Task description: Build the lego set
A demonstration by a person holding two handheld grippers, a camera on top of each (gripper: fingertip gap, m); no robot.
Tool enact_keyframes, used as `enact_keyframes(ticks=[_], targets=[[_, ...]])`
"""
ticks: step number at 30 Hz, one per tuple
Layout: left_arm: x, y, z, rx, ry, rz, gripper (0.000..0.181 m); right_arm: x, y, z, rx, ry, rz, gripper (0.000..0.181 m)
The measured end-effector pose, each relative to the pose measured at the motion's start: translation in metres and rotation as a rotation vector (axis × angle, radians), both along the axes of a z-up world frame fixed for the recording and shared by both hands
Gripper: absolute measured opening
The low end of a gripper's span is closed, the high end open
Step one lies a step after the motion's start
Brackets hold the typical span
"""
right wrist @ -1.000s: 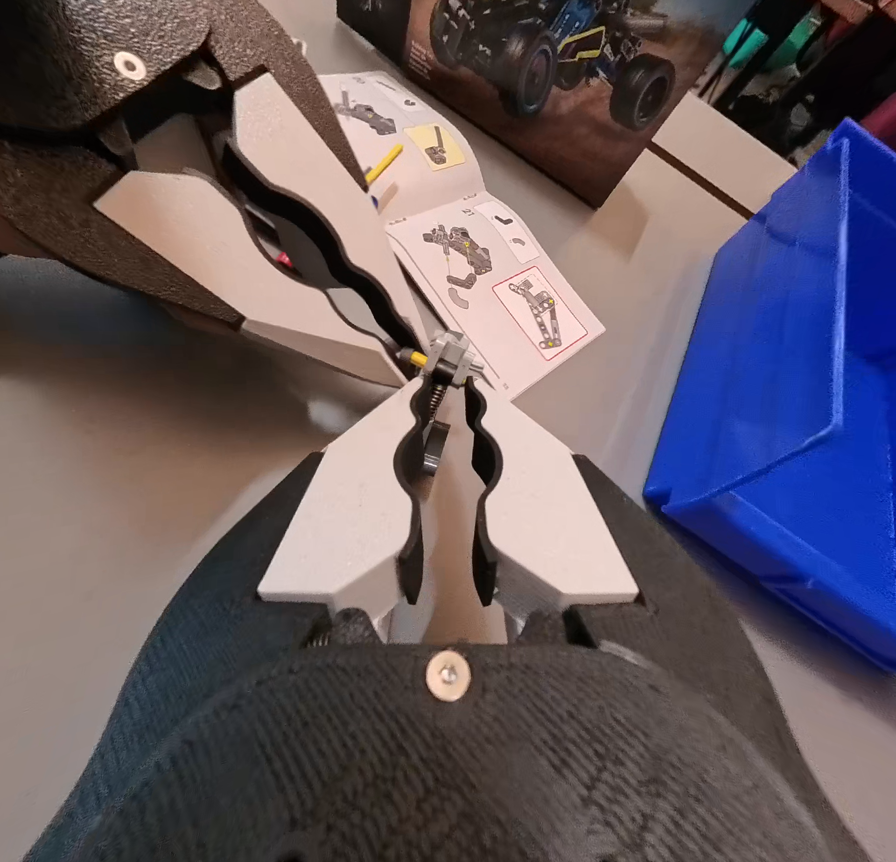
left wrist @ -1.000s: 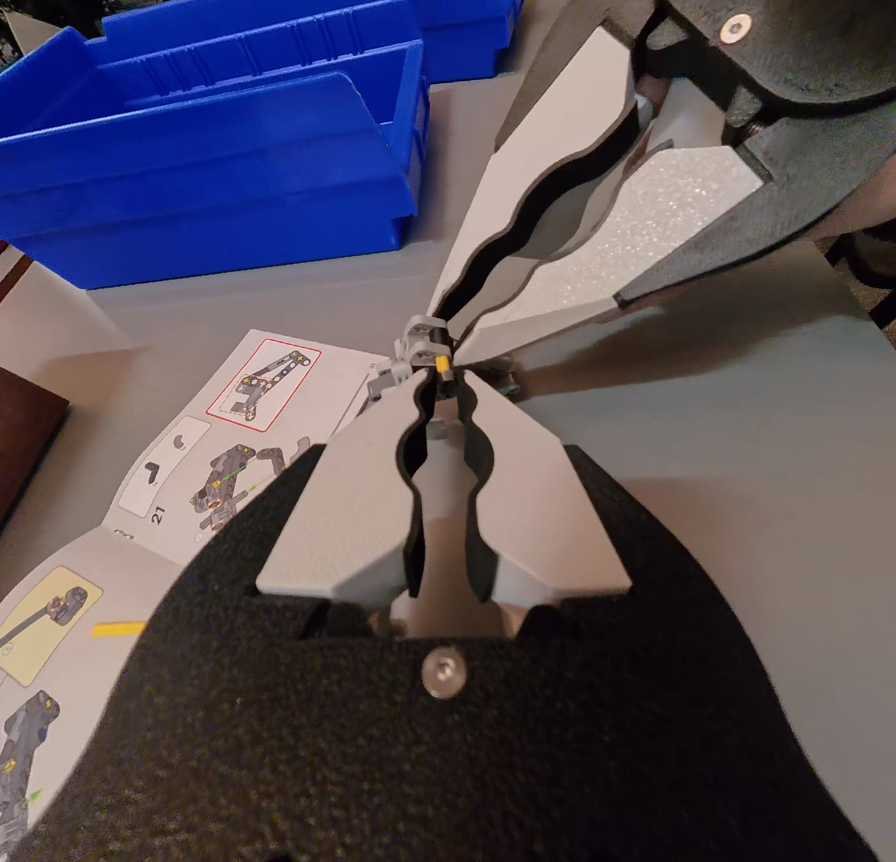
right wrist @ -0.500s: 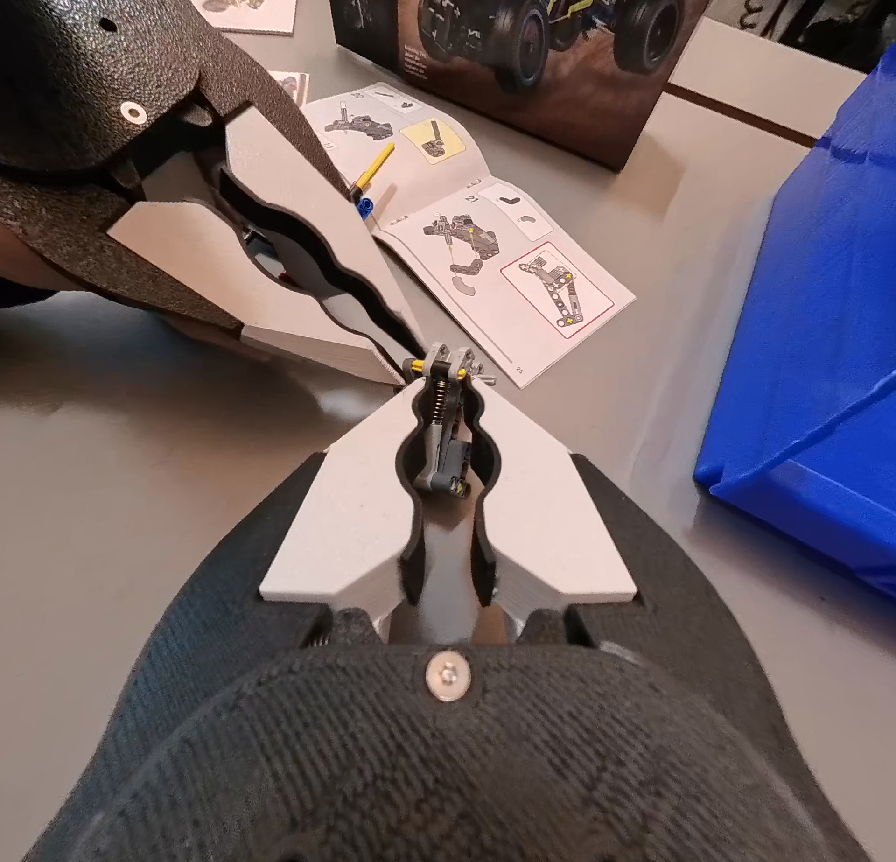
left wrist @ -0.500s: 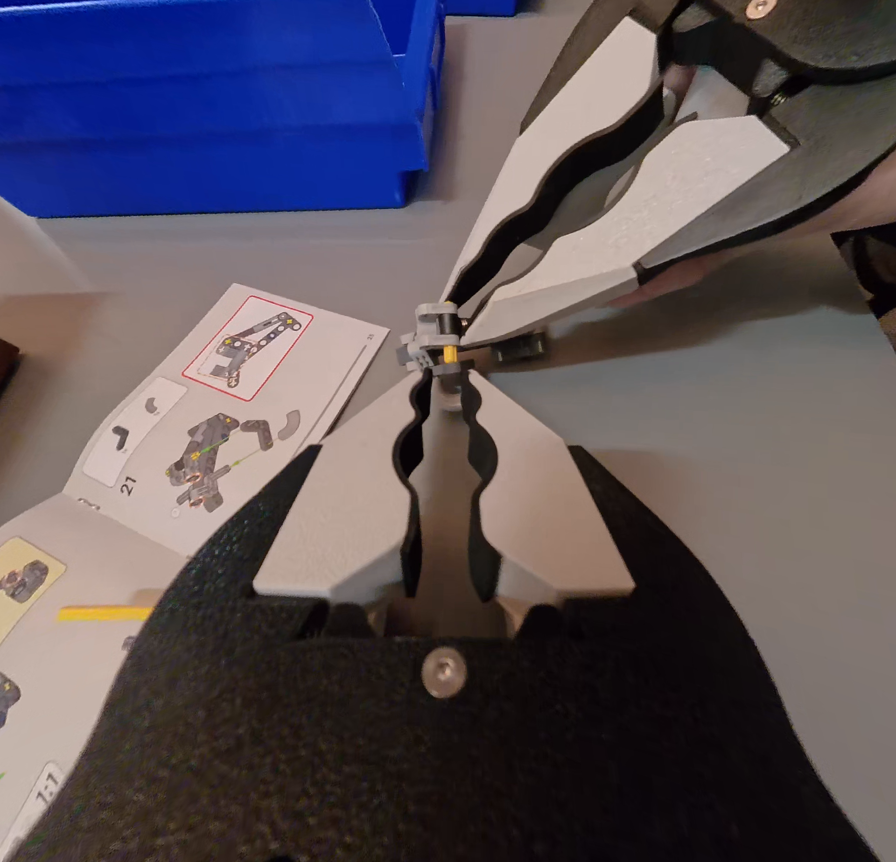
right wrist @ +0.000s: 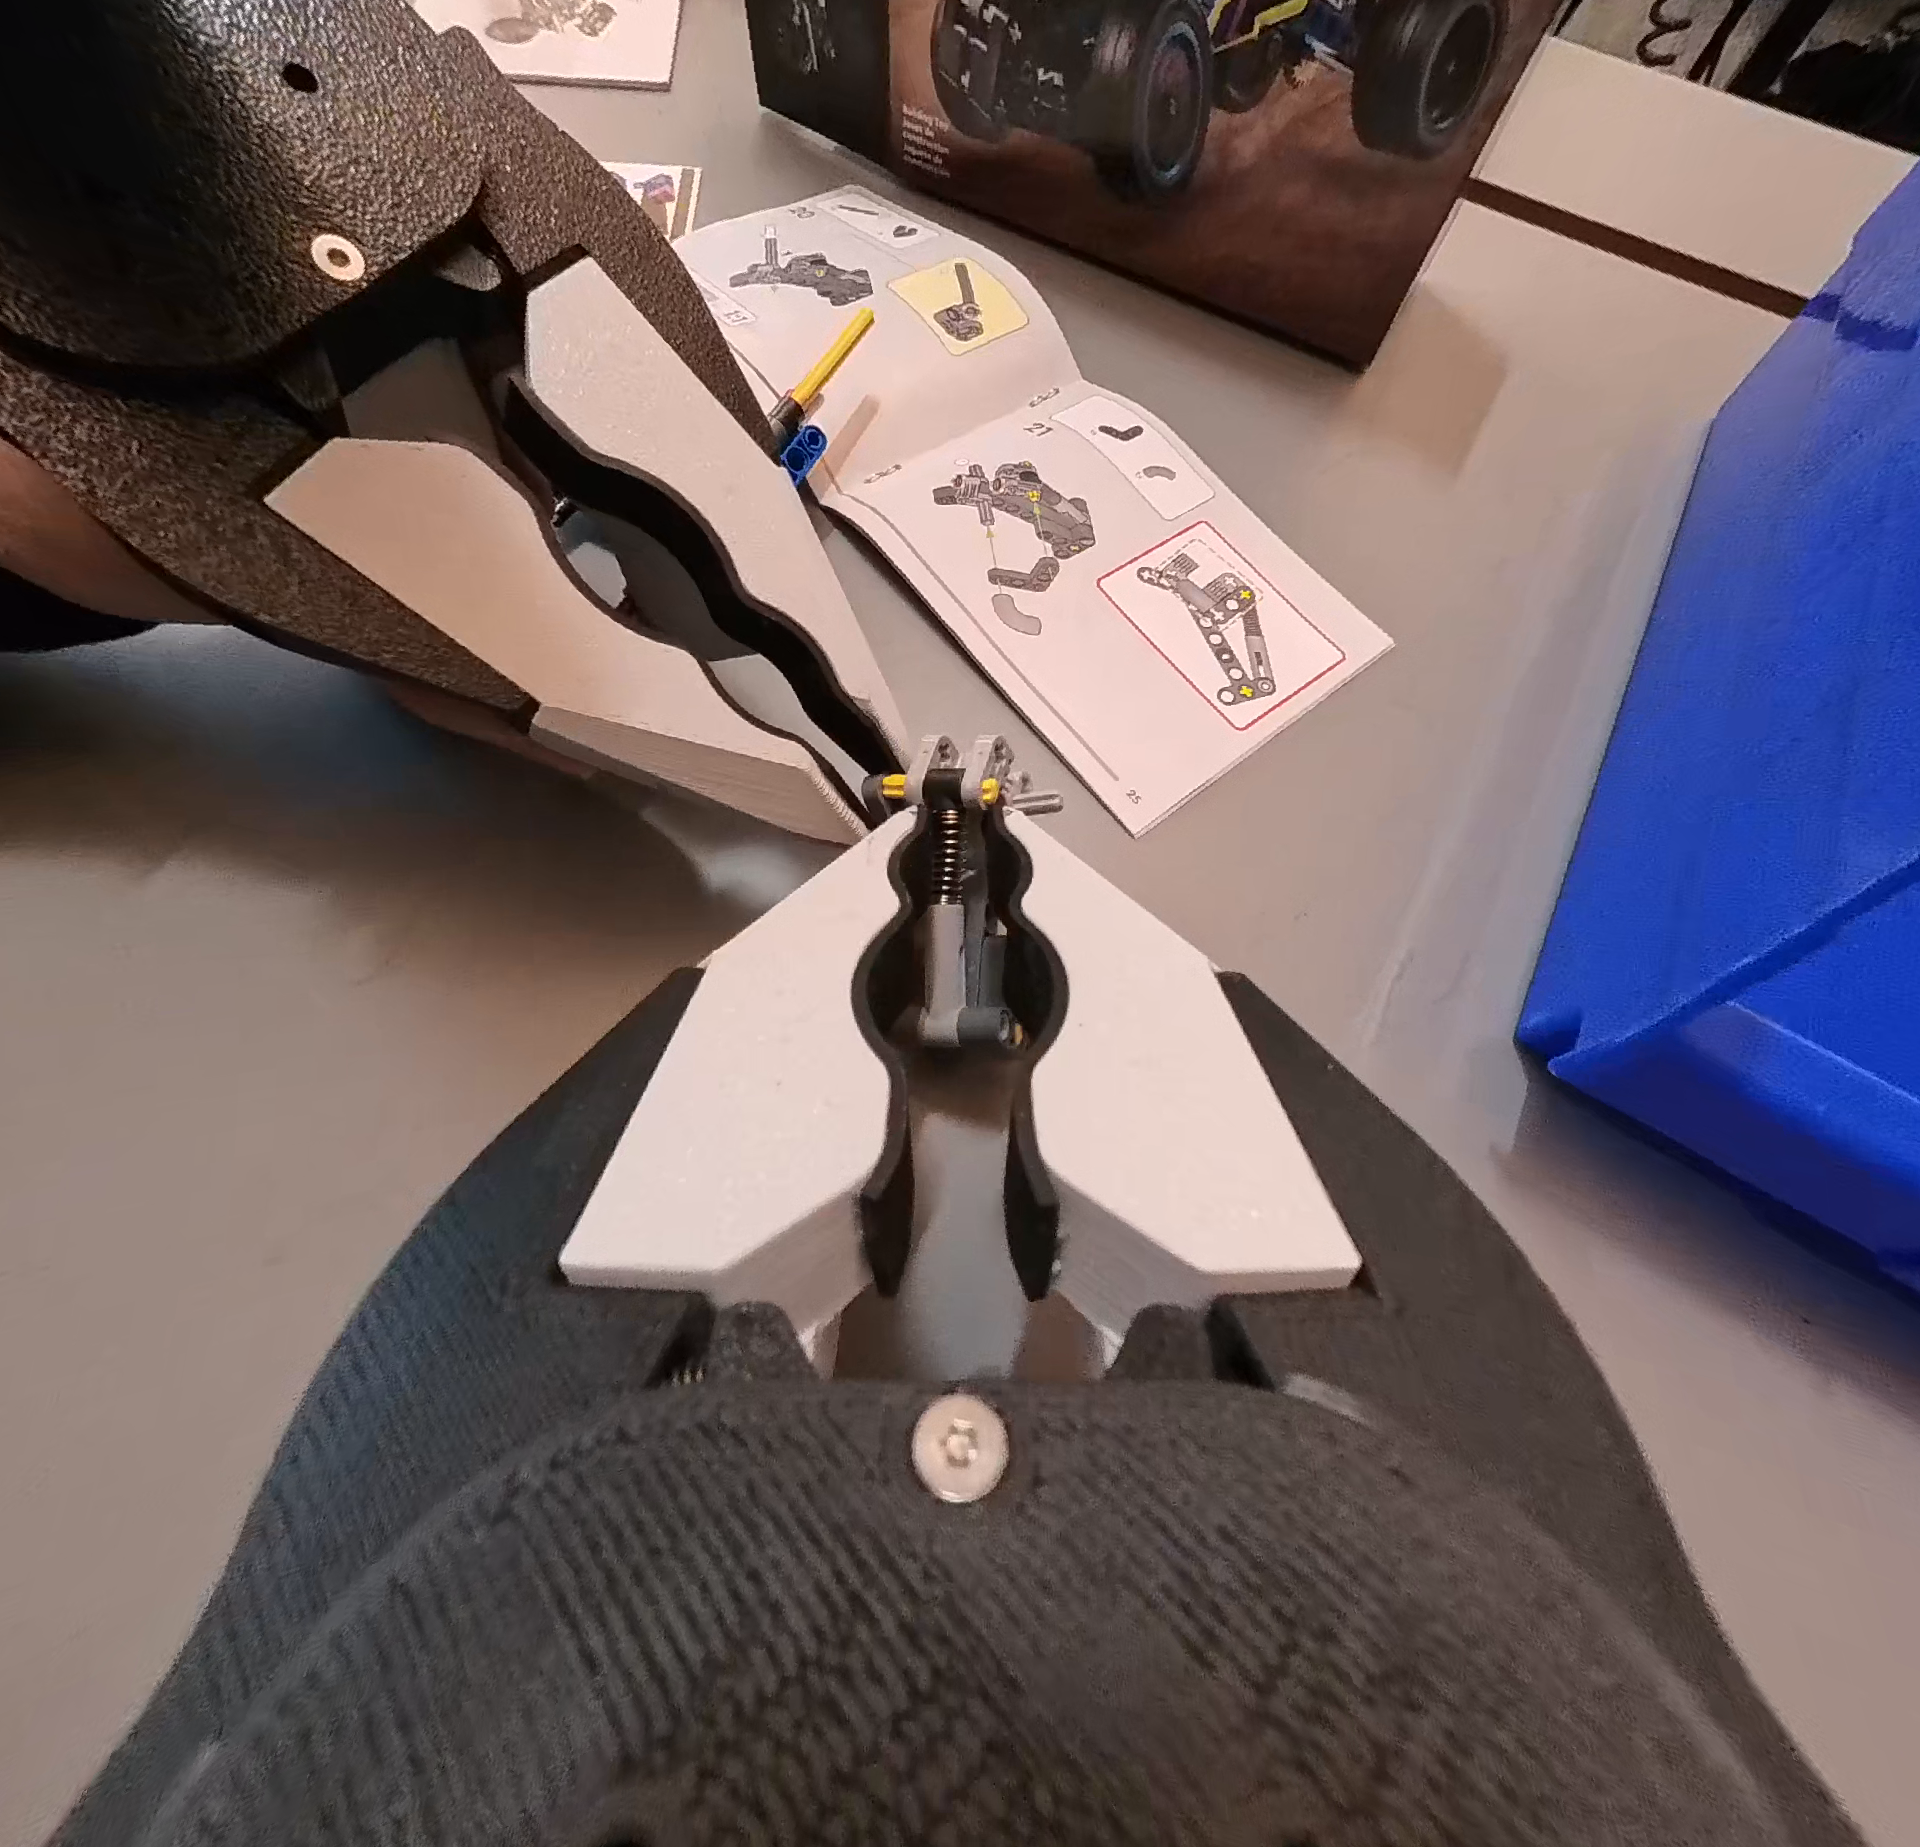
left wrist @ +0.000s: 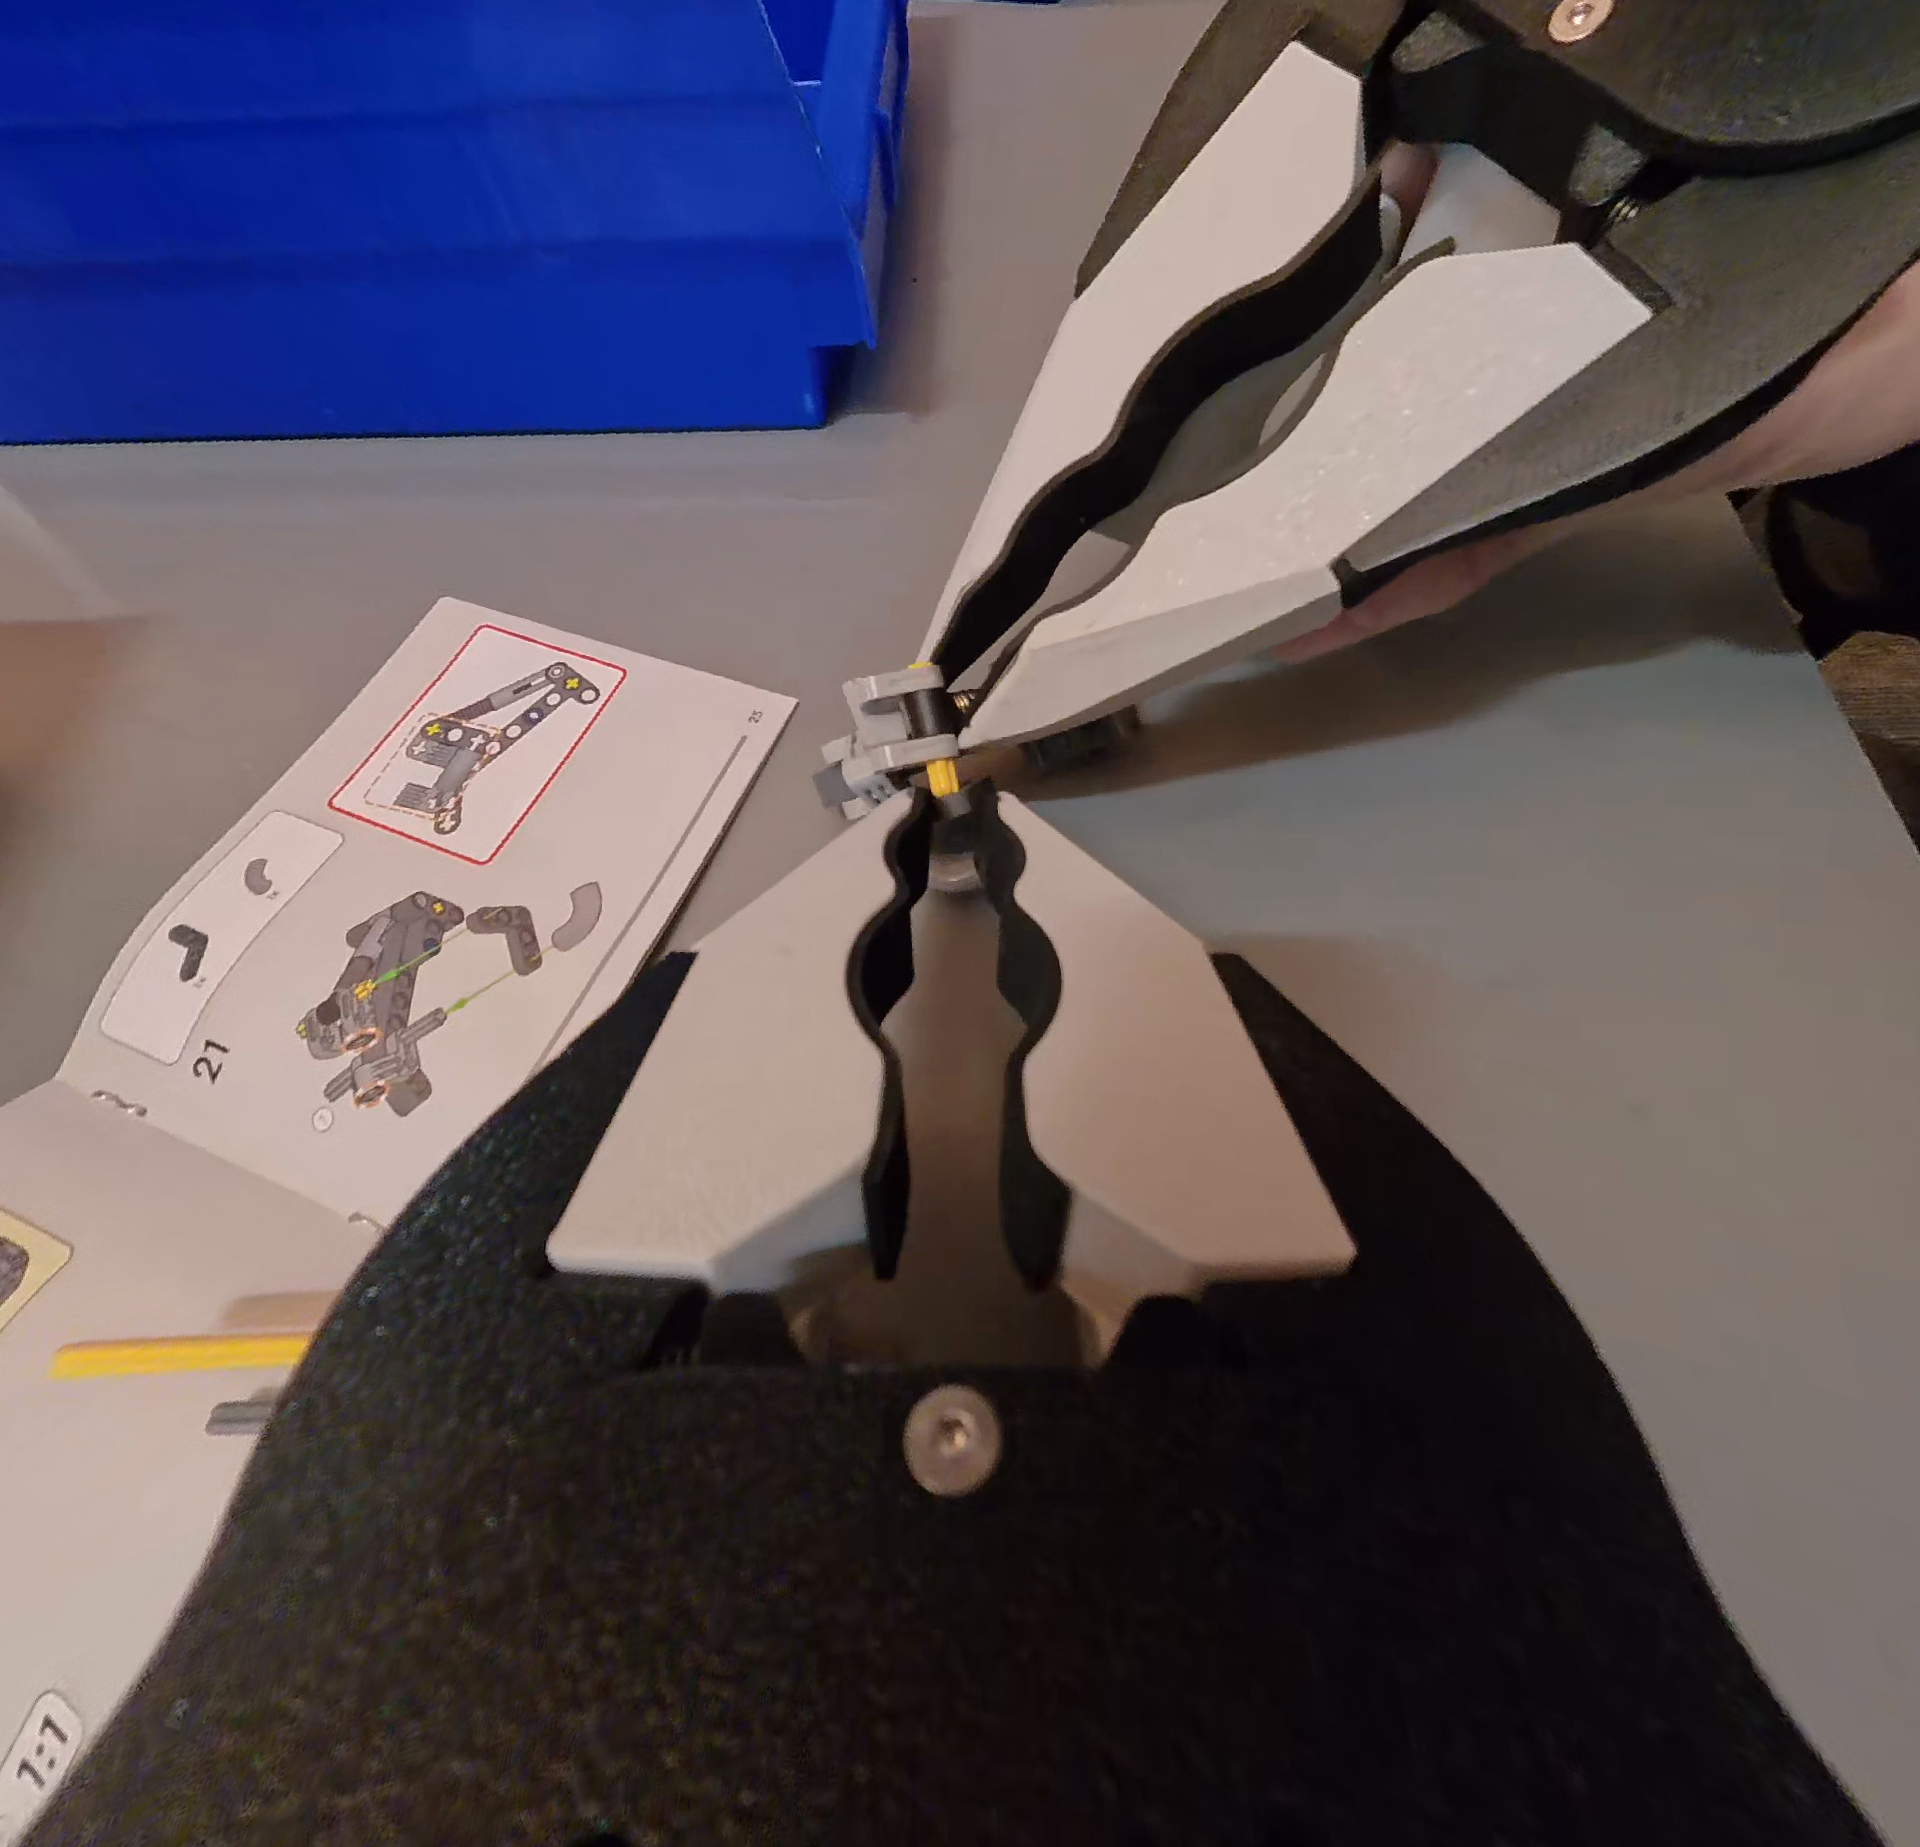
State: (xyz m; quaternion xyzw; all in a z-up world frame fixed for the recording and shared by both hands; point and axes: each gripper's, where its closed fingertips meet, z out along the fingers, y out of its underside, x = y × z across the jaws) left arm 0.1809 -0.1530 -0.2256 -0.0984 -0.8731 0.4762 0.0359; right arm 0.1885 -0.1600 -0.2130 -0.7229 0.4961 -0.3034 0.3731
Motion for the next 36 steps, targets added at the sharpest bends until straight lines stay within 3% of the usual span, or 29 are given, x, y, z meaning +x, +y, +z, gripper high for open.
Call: enact_keyframes(ticks=[4, 12, 15, 21, 25, 36], targets=[[0.0, 0.0, 0.002, -0.005, 0.006, -0.001, 0.005, 0.0, 0.001, 0.003, -0.015, -0.028, 0.006, 0.01], [-0.001, -0.001, 0.009, -0.044, -0.095, -0.013, 0.005, 0.001, 0.001, 0.01, 0.254, 0.011, -0.041, 0.028], [-0.001, -0.002, 0.011, -0.054, -0.153, -0.009, 0.005, 0.001, 0.003, 0.015, 0.346, 0.011, -0.029, 0.015], [0.0, -0.002, 0.015, -0.073, -0.208, -0.004, 0.004, 0.0, 0.002, 0.017, 0.37, 0.025, -0.014, 0.014], [0.001, -0.002, 0.021, -0.092, -0.156, 0.009, 0.004, -0.003, -0.001, 0.018, 0.295, 0.036, 0.01, 0.01], [0.002, 0.0, 0.021, -0.099, -0.152, -0.015, 0.004, 0.0, 0.003, 0.024, 0.427, -0.001, 0.029, 0.007]])
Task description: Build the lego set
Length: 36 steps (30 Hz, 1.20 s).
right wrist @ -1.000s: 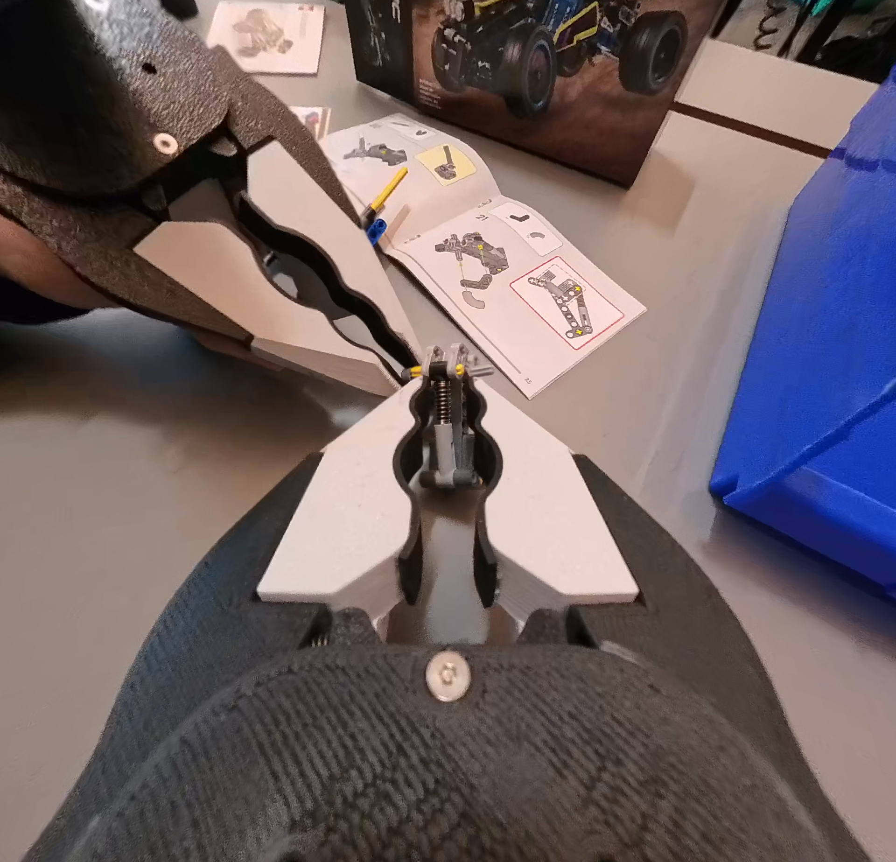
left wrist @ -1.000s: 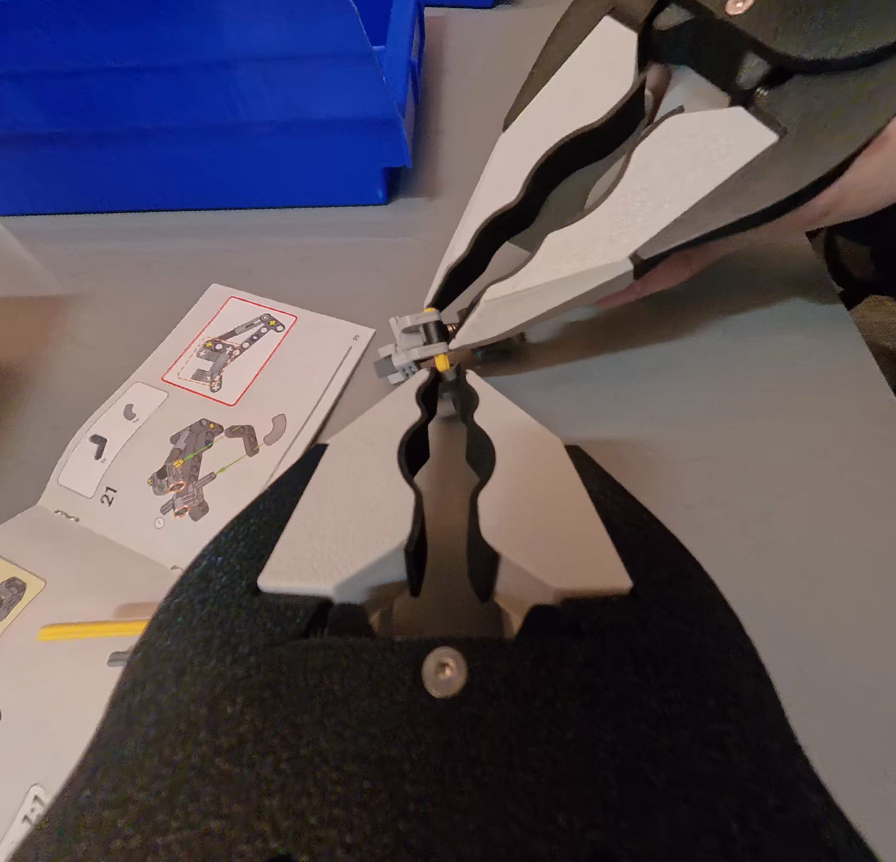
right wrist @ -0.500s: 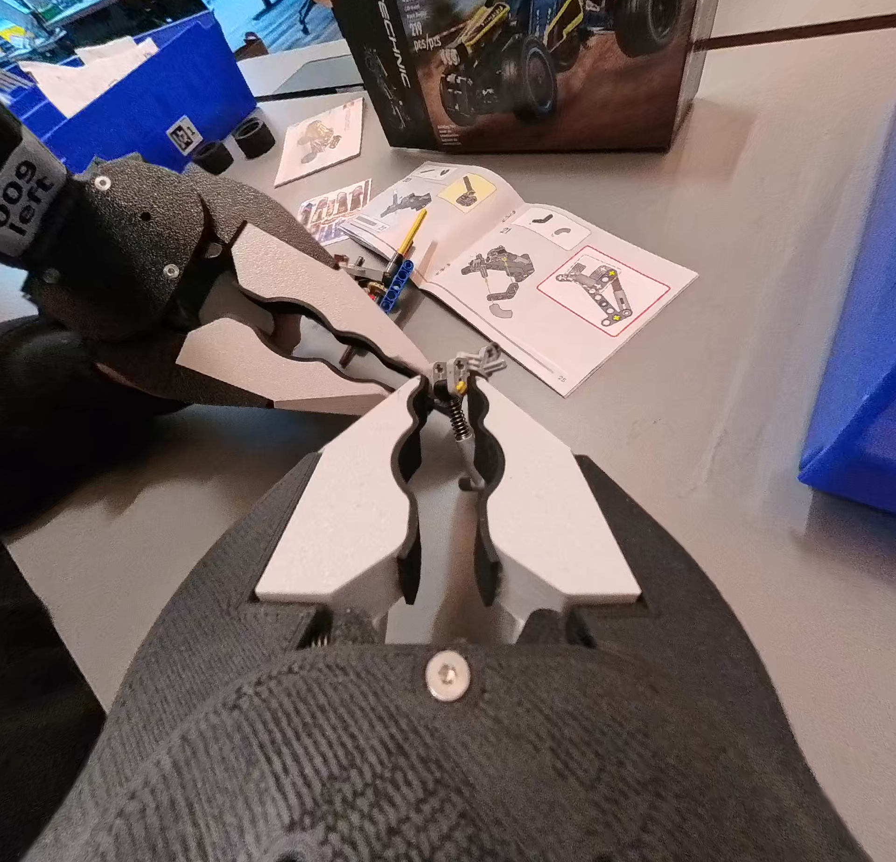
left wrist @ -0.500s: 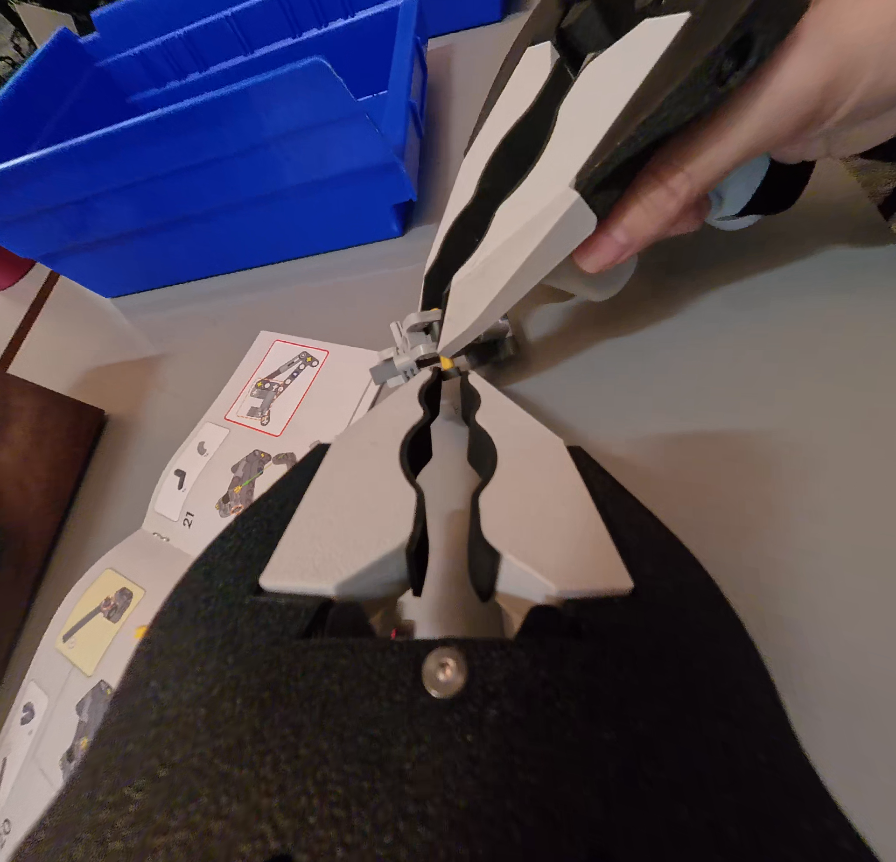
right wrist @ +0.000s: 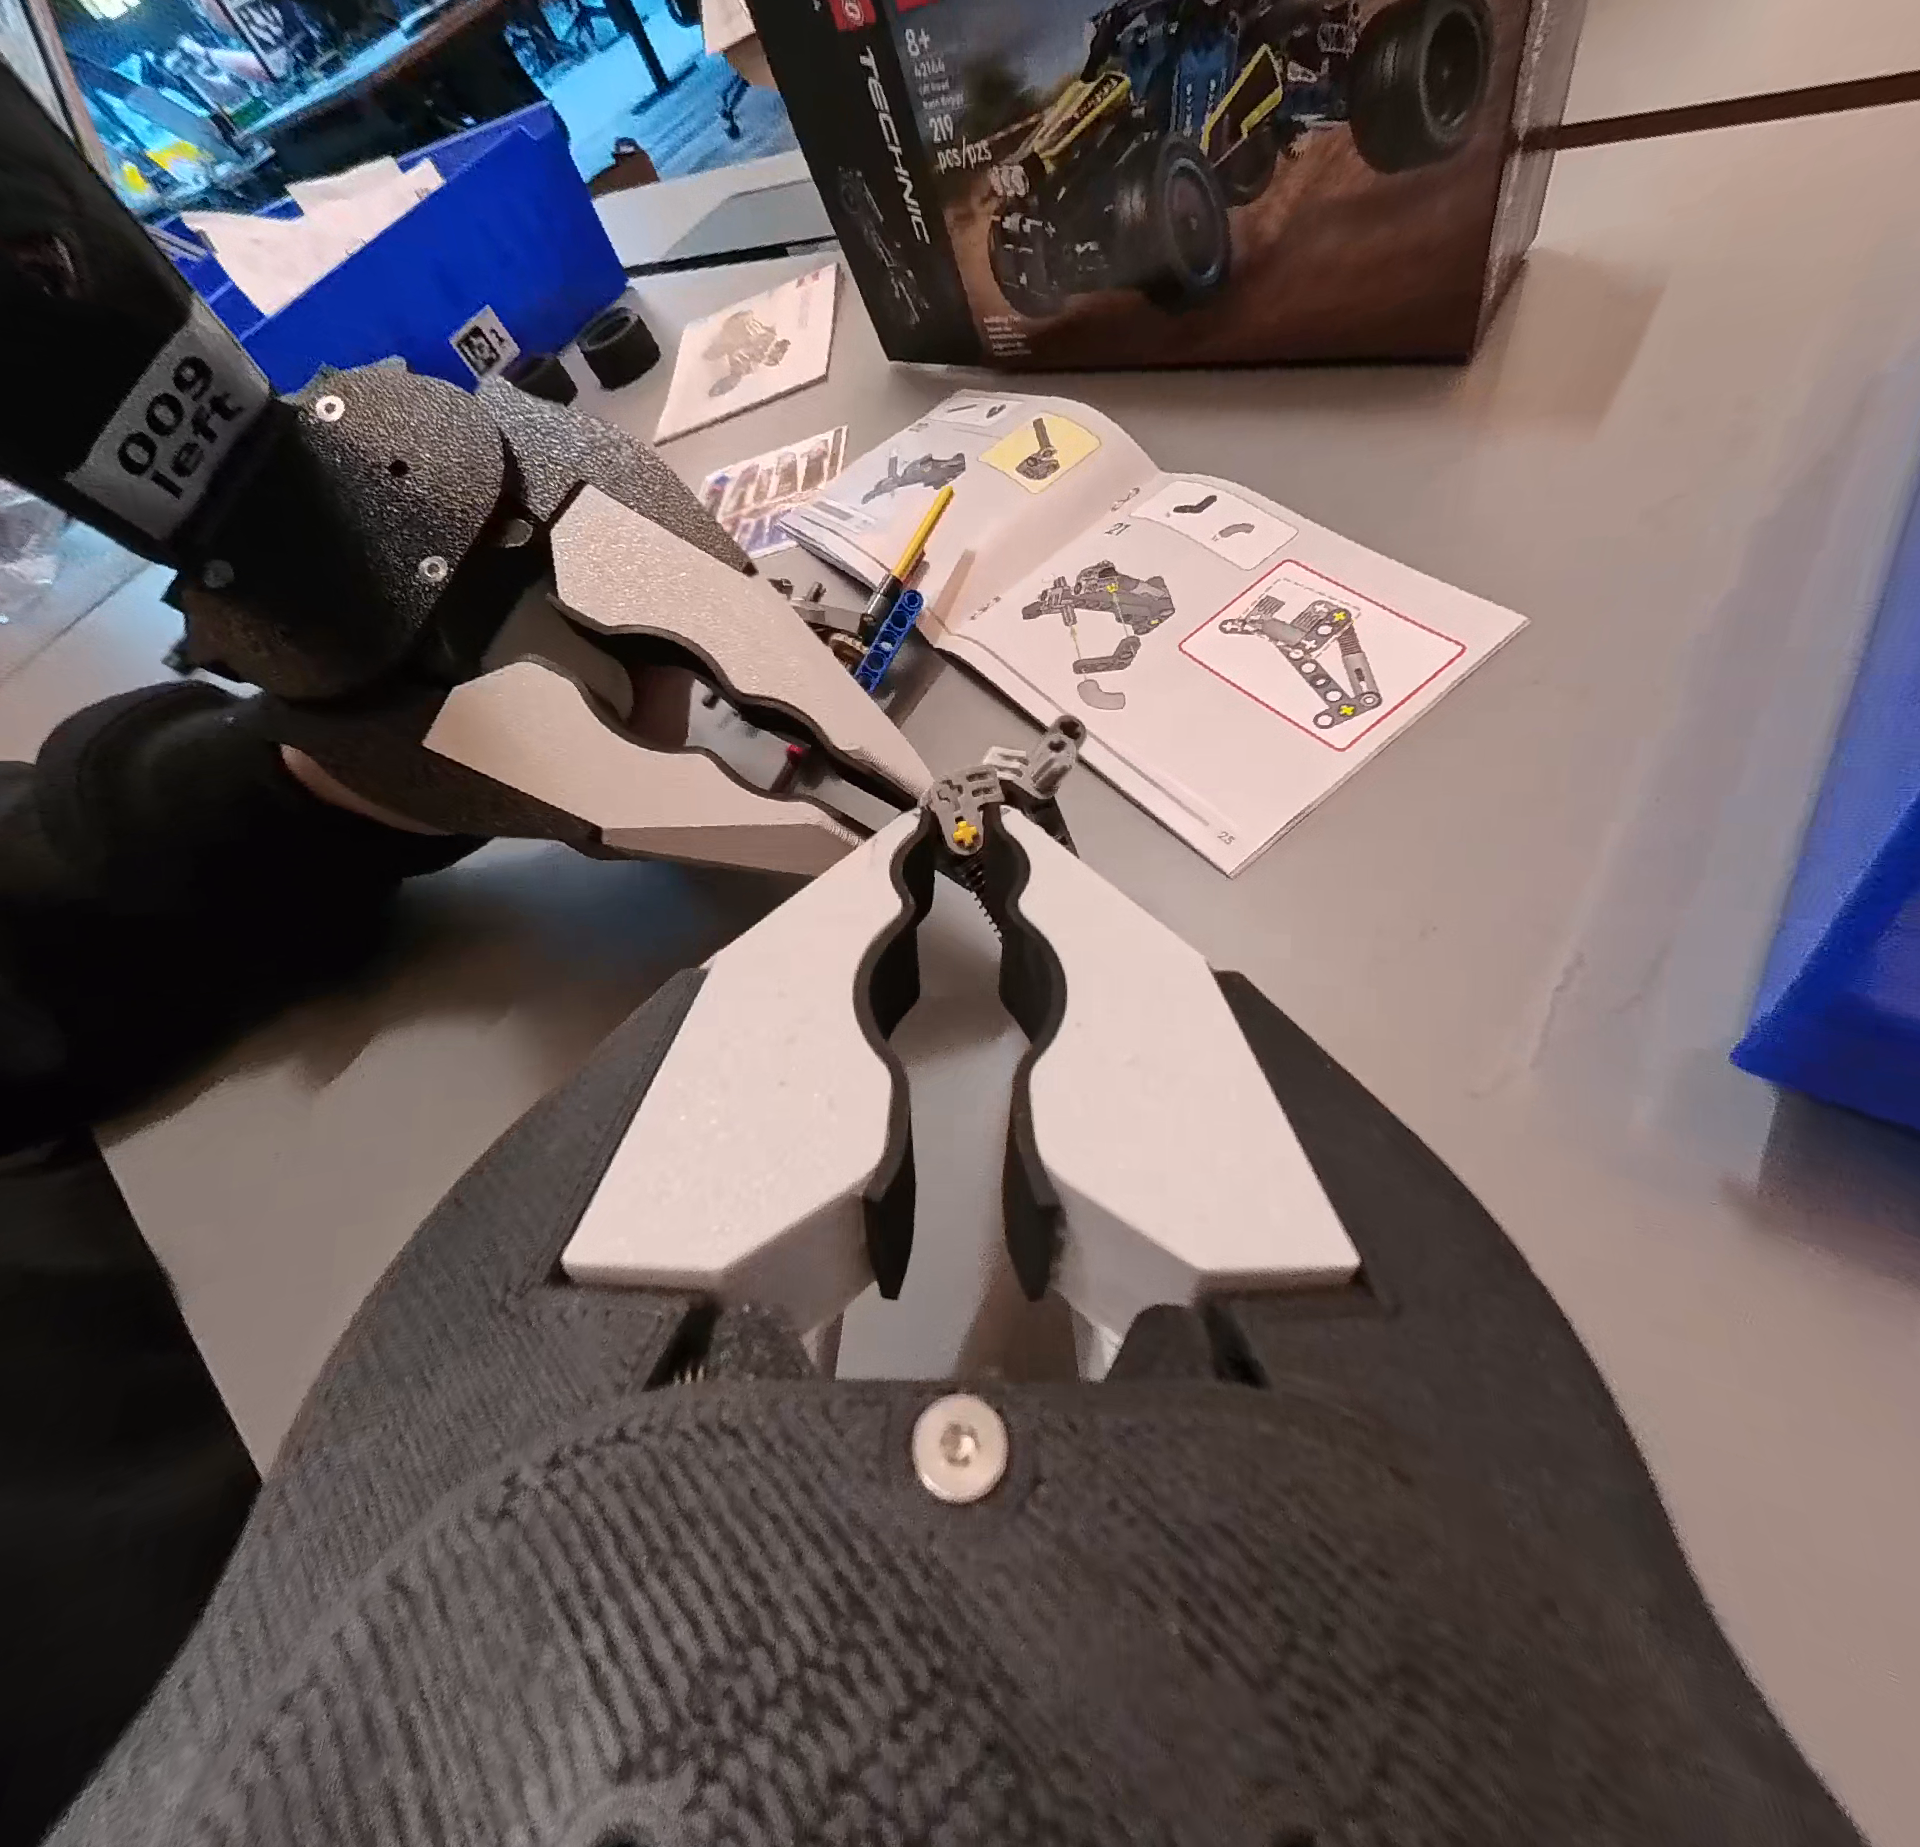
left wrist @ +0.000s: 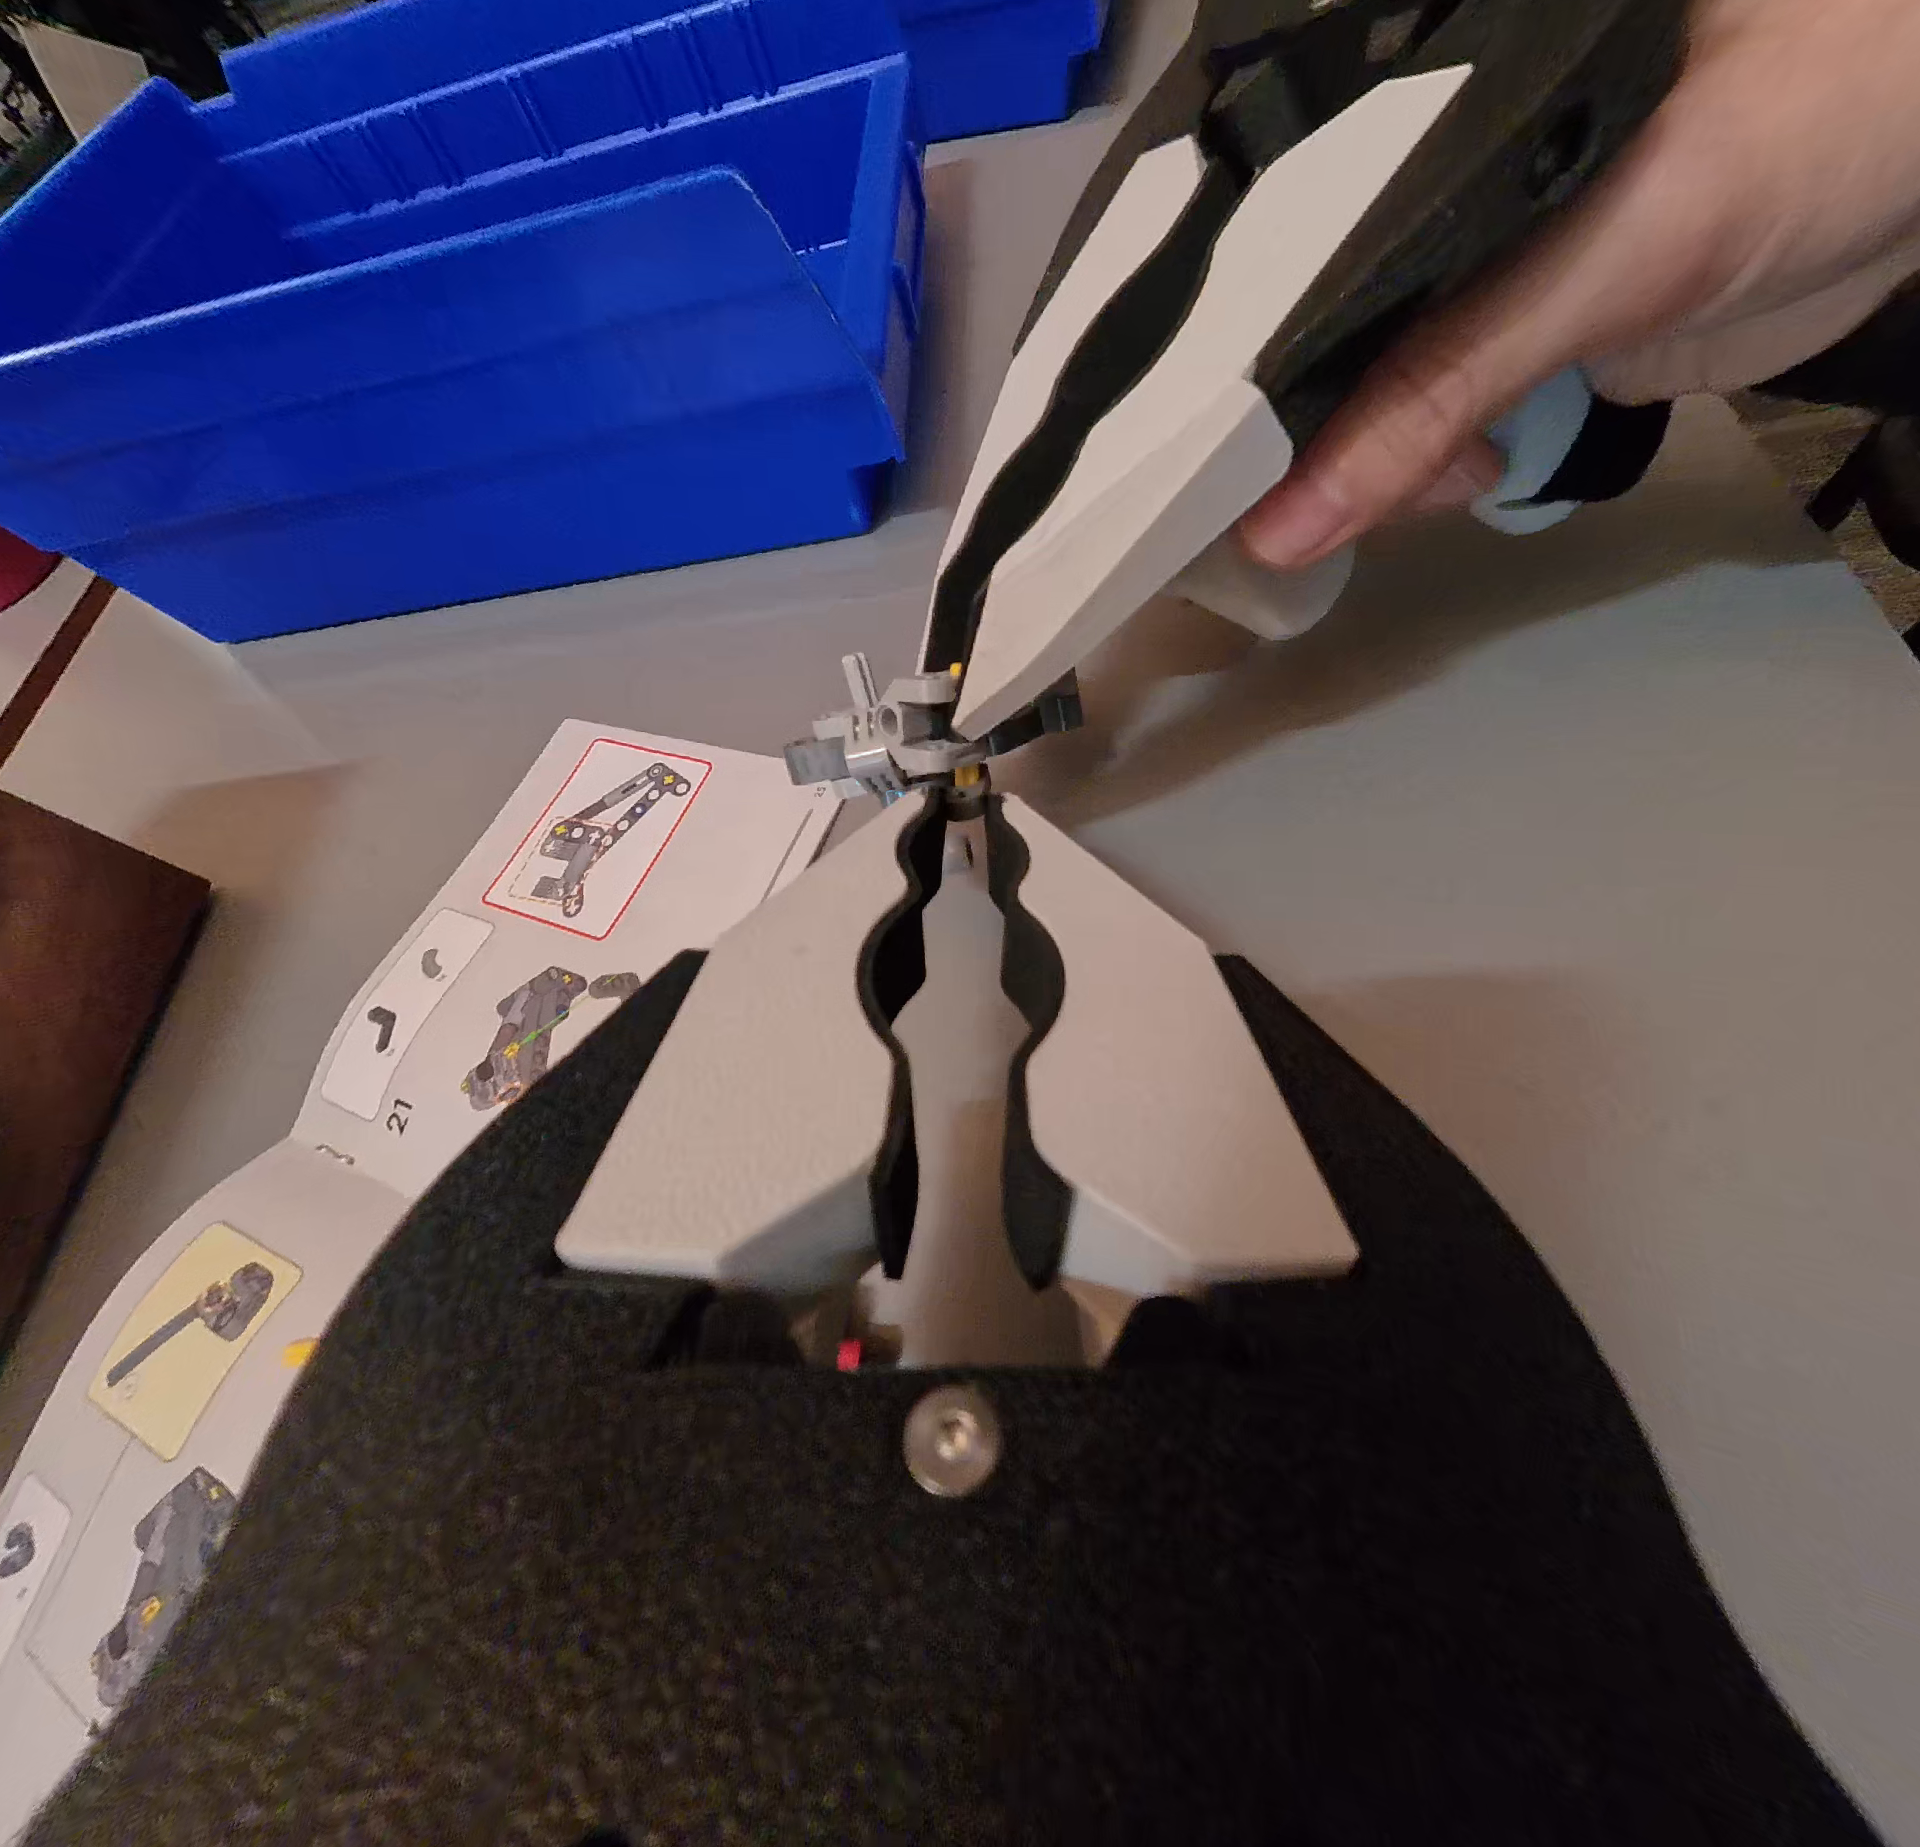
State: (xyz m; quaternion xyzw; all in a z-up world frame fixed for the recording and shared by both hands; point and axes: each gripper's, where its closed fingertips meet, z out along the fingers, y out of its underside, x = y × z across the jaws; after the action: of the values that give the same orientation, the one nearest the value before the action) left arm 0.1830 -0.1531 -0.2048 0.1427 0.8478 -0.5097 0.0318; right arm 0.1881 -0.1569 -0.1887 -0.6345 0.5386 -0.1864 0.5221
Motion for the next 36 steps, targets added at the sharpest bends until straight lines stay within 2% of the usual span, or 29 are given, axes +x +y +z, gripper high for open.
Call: enact_keyframes(ticks=[8, 12, 20, 30, 36], targets=[[0.0001, 0.0002, -0.0006, 0.002, -0.062, -0.005, 0.005, -0.0001, 0.0005, -0.0007, -0.081, -0.019, 0.035, 0.007], [0.0021, 0.0009, 0.0039, -0.018, -0.03, 0.009, 0.004, -0.0021, 0.0013, 0.0083, 0.068, -0.056, 0.044, 0.006], [0.0001, 0.0007, -0.0025, 0.02, -0.074, 0.0, 0.004, -0.0031, 0.007, 0.0068, 0.111, -0.066, 0.057, 0.006], [-0.0021, 0.0002, -0.0047, 0.035, -0.033, 0.003, 0.004, -0.0032, 0.0053, 0.0031, -0.066, -0.072, 0.059, 0.006], [-0.0044, 0.0002, -0.0054, 0.025, 0.006, -0.006, 0.004, -0.0029, 0.0031, 0.0016, 0.094, -0.051, 0.039, 0.006]])
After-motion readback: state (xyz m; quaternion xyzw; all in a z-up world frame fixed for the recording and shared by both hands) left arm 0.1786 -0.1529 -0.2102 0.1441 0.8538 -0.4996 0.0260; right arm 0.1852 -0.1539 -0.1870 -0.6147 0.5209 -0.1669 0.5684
